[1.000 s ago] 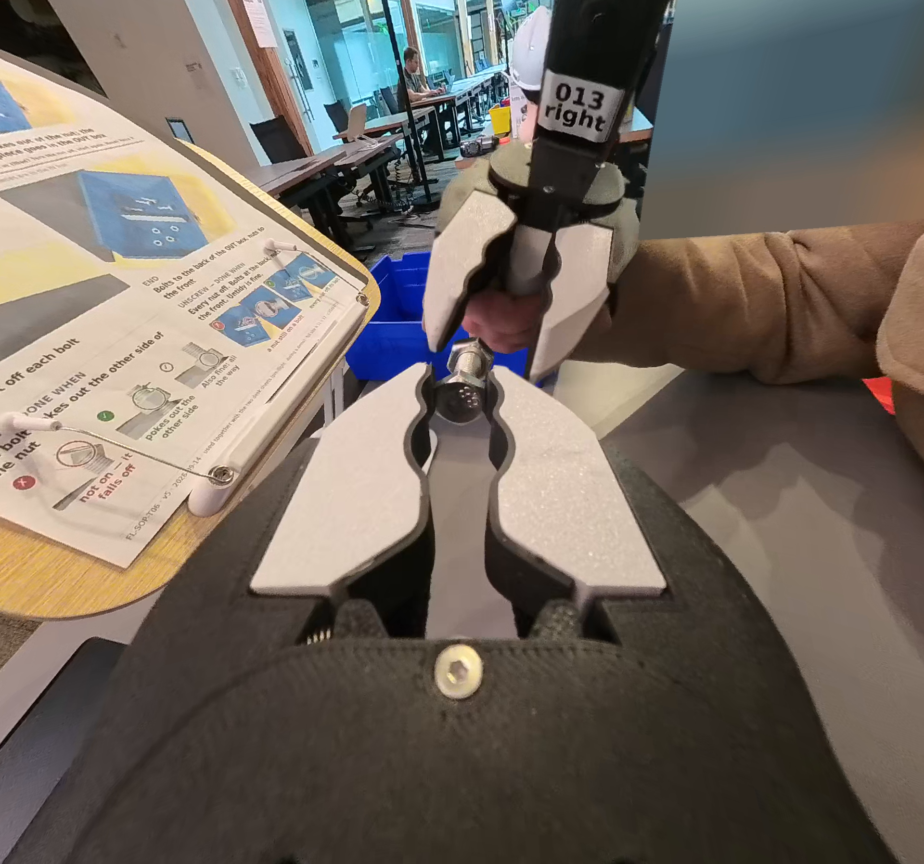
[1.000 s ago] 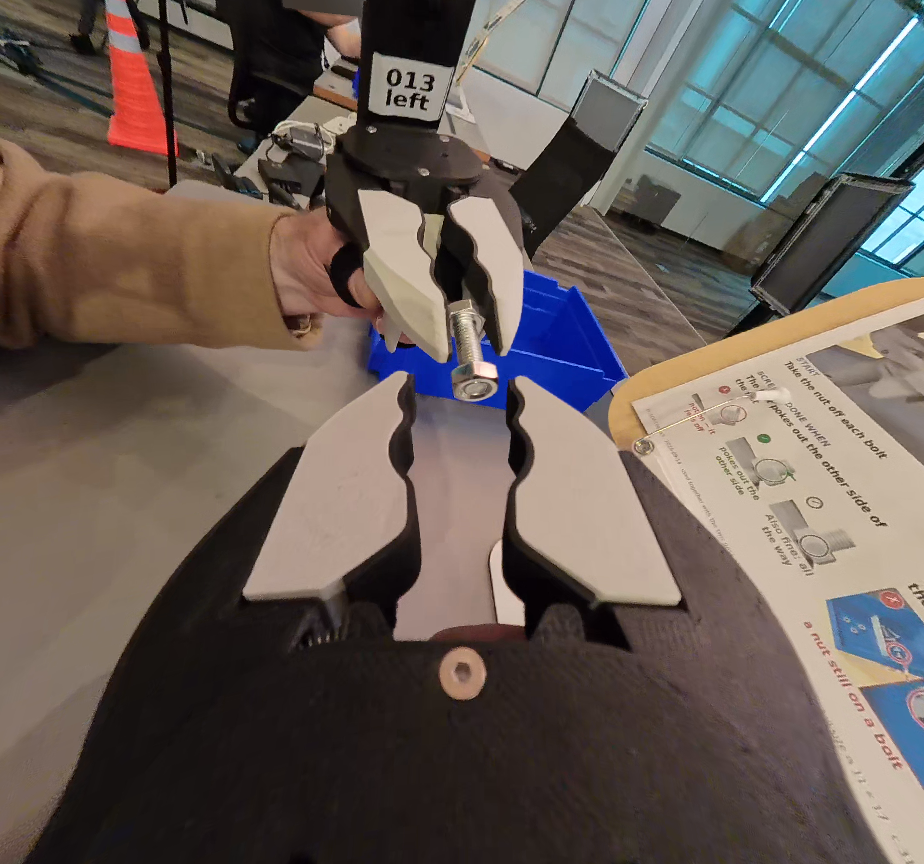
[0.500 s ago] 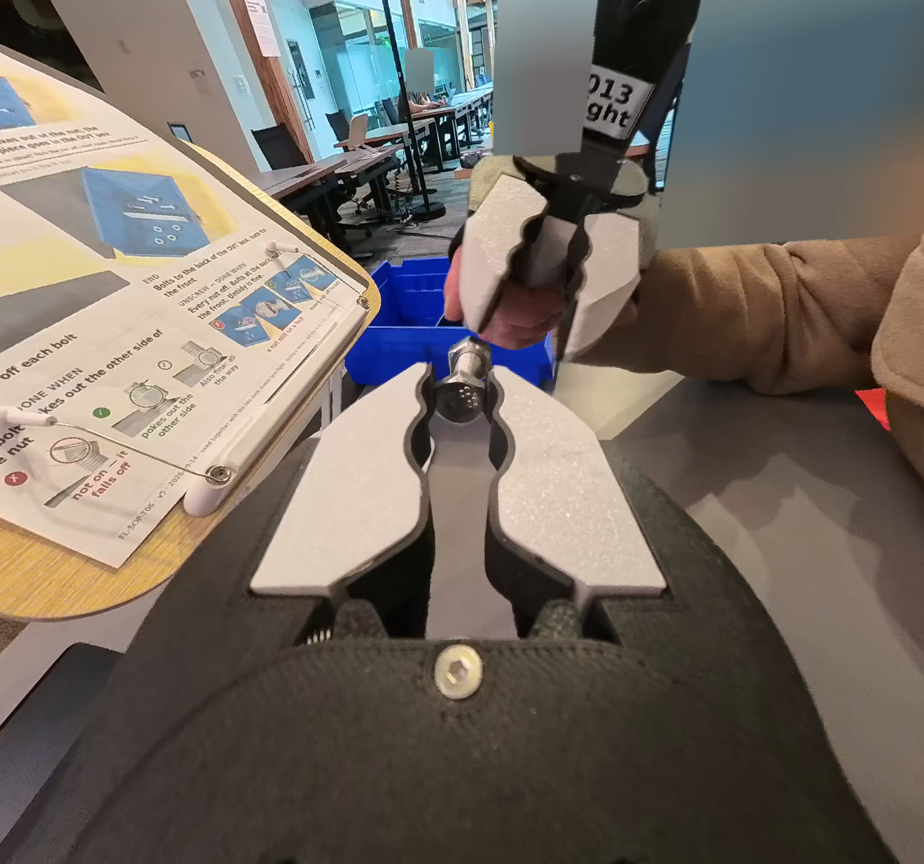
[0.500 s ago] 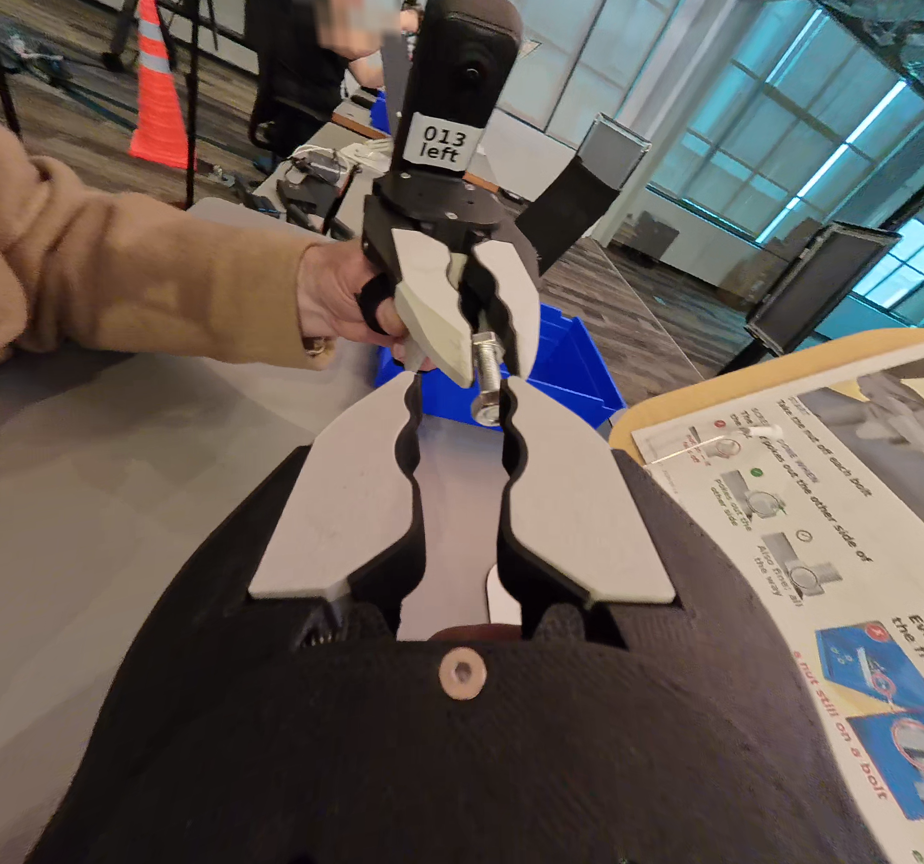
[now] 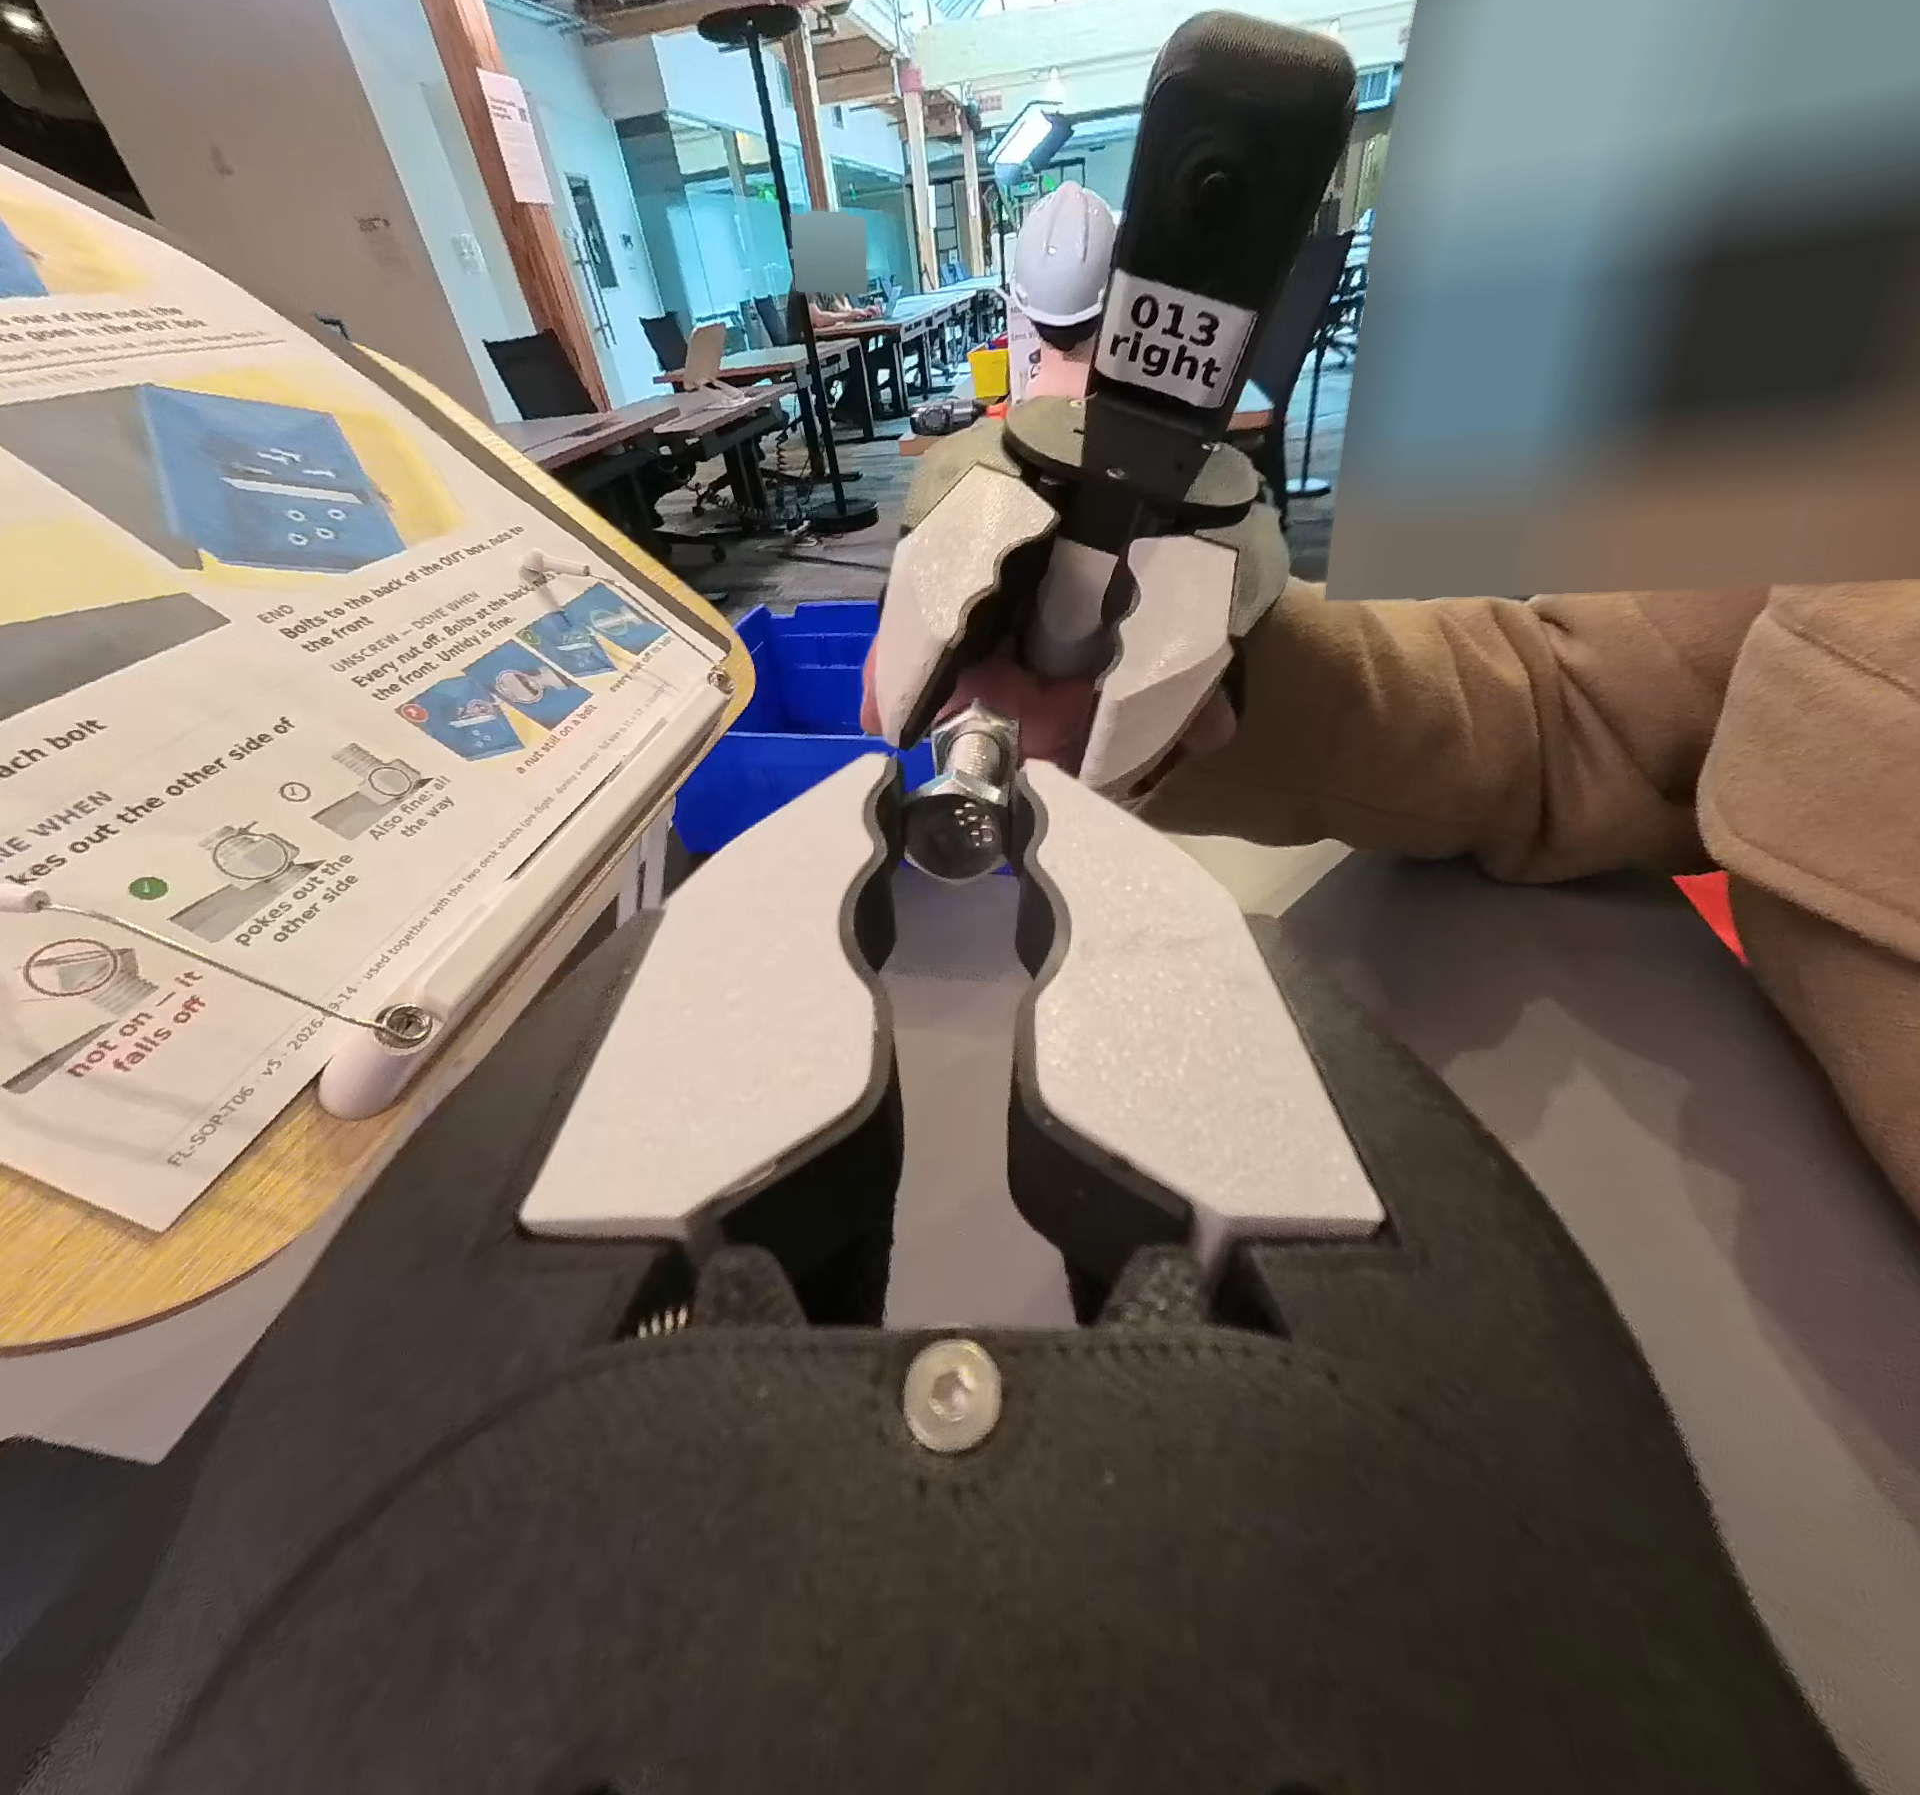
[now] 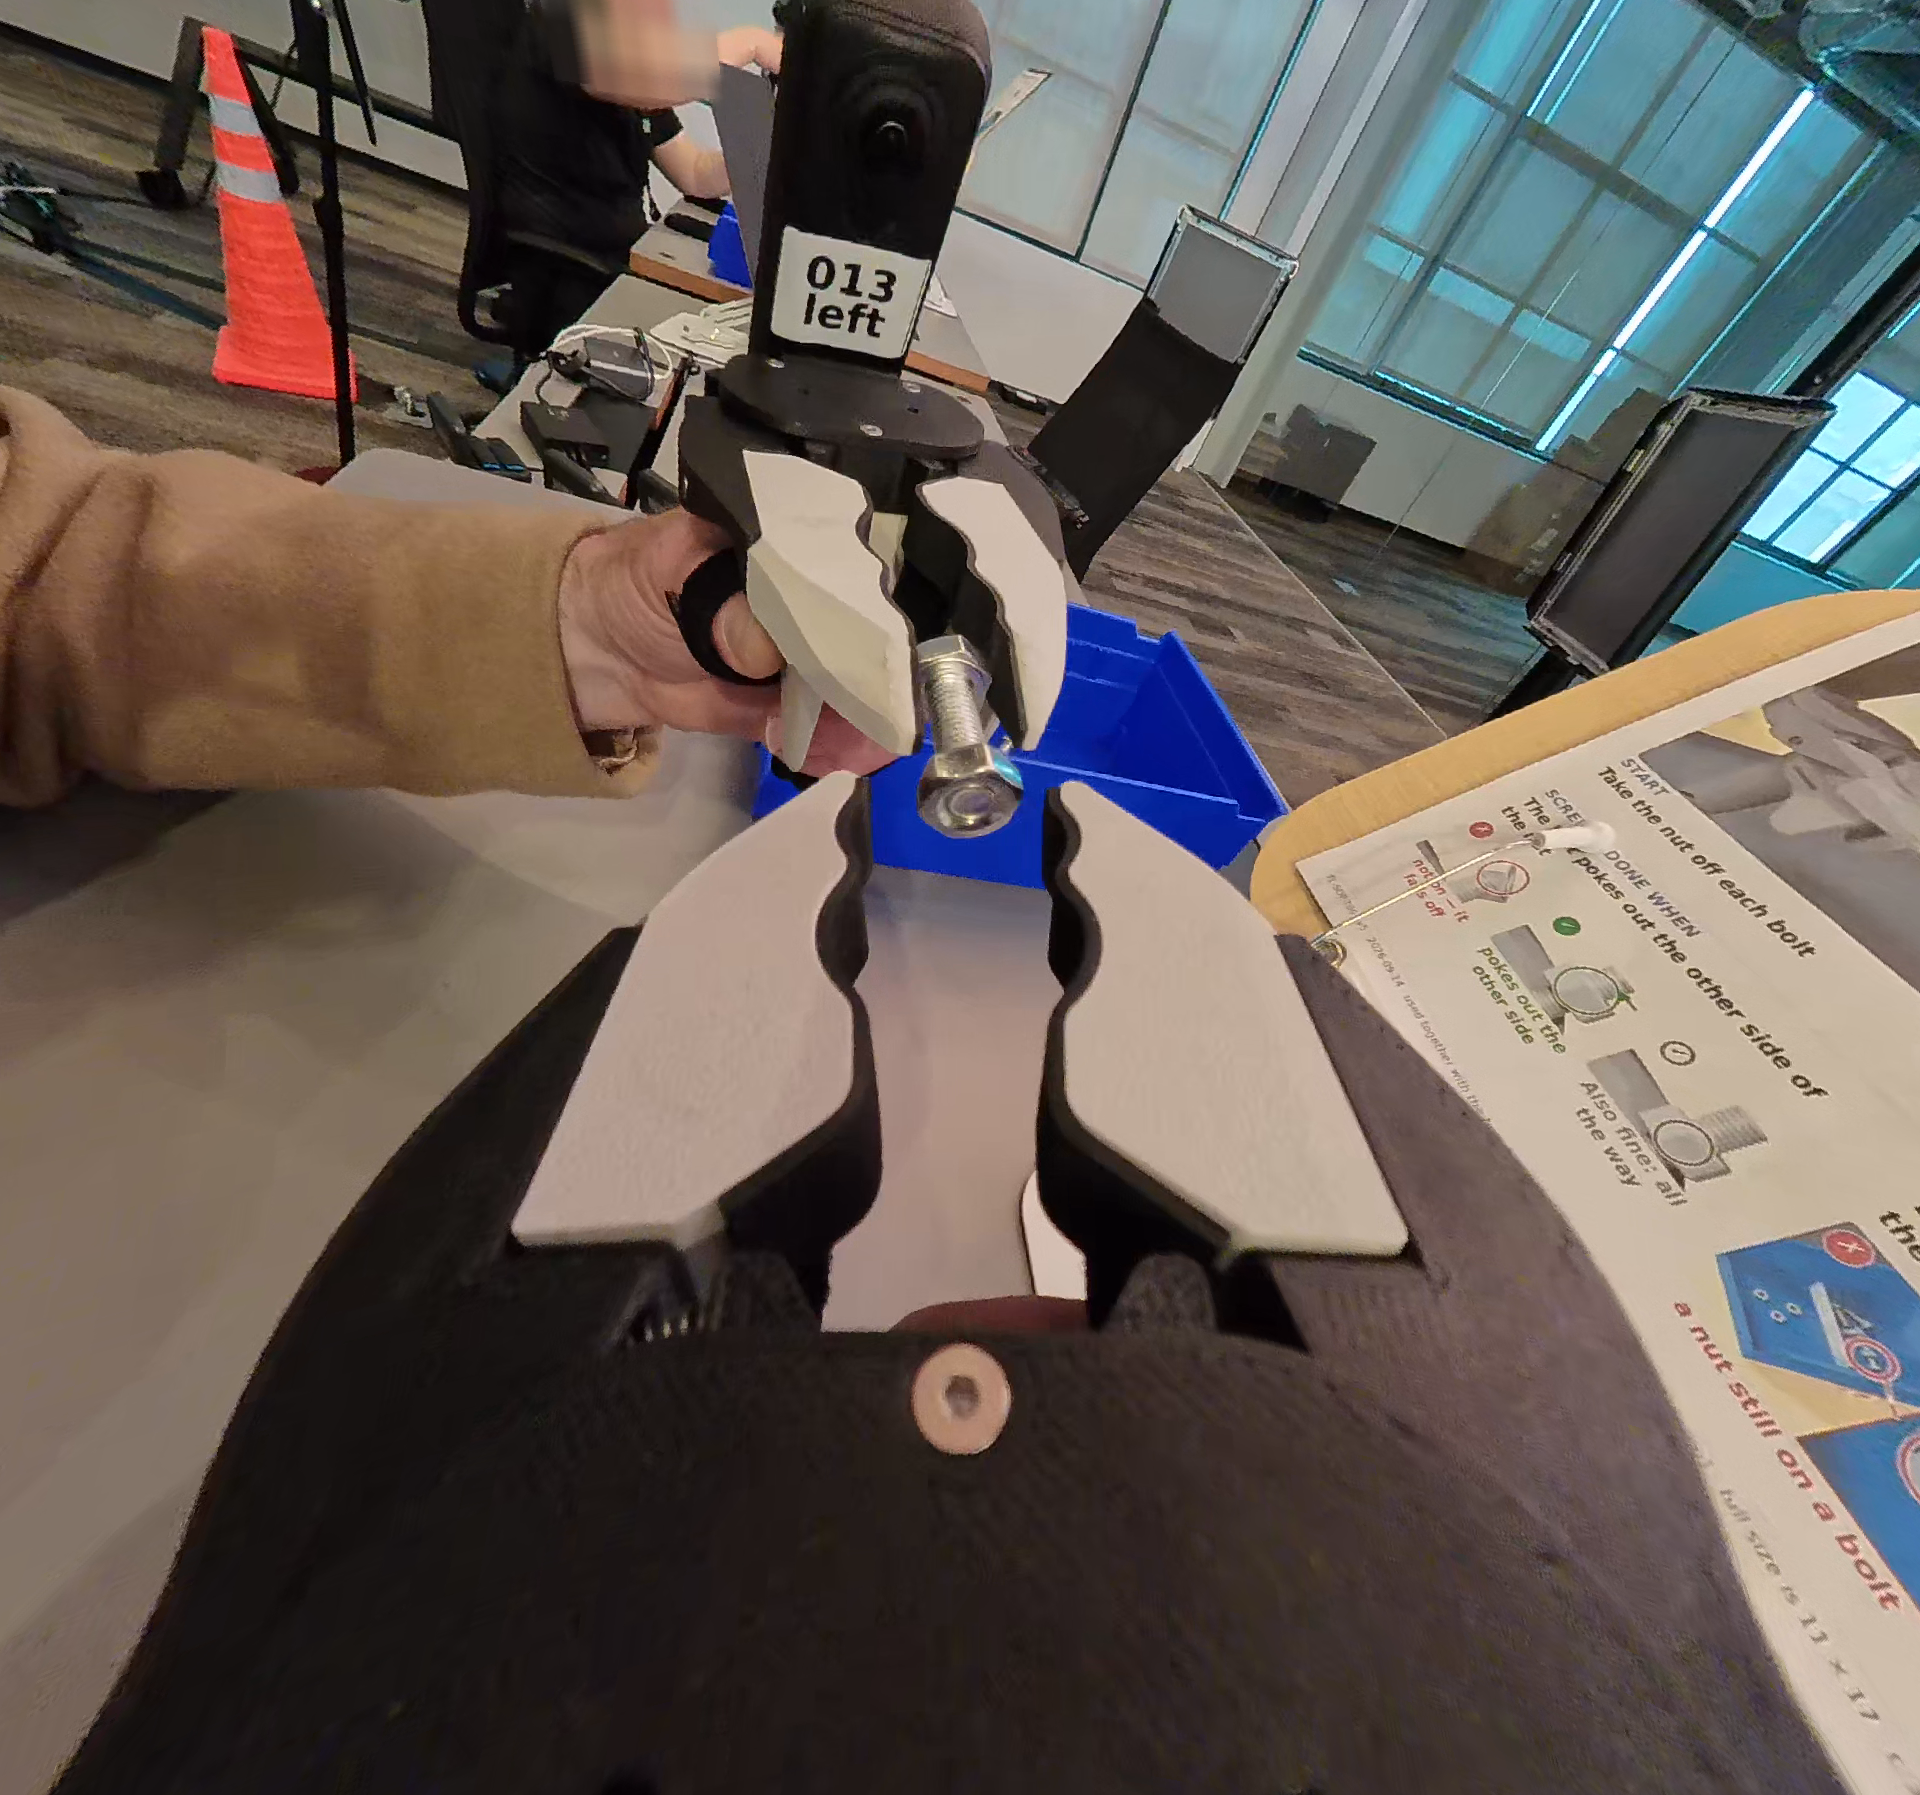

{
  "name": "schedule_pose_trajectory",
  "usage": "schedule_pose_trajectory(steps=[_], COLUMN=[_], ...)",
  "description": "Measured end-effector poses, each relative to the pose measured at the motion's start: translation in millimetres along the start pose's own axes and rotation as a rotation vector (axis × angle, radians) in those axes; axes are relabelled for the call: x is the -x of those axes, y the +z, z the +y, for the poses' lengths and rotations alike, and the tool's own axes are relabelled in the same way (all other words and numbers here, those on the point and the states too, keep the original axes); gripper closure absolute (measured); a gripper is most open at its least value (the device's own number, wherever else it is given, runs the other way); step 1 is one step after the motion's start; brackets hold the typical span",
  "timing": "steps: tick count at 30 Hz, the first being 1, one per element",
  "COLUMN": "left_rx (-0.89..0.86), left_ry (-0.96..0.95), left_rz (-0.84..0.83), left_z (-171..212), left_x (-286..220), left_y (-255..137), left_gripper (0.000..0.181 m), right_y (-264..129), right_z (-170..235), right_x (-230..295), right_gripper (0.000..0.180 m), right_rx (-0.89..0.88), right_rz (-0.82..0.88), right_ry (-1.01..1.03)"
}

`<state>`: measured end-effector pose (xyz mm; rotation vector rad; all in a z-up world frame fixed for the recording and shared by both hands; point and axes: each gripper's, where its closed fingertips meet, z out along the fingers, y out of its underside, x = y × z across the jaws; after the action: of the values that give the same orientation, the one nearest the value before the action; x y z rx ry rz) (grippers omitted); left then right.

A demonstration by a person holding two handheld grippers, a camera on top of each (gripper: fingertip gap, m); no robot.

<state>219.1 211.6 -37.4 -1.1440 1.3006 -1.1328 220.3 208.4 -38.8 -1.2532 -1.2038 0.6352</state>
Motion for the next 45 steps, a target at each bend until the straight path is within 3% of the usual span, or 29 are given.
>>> schedule_pose_trajectory(steps=[21,23,31,45], left_rx=[-0.033,-0.027,-0.036,-0.032], left_ry=[-0.037,-0.035,-0.039,-0.039], left_rz=[0.023,0.012,0.024,0.022], left_z=[-0.1,0.8,-0.4,0.8], left_x=[0.2,1.8,0.4,0.4], left_y=[0.0,0.0,-0.2,1.1], left_gripper=[0.162,0.162,0.162,0.162], right_y=[-3.3,-9.3,-4.7,-3.2], right_z=[-8.0,-16.8,-1.8,-3.7], right_x=[6.4,20.6,-0.6,2.0], right_gripper=[0.148,0.166,0.151,0.152], right_rx=[-0.018,-0.072,0.003,0.004], right_rz=[-0.030,-0.127,-0.009,-0.003], right_ry=[-0.003,-0.012,-0.002,-0.016])
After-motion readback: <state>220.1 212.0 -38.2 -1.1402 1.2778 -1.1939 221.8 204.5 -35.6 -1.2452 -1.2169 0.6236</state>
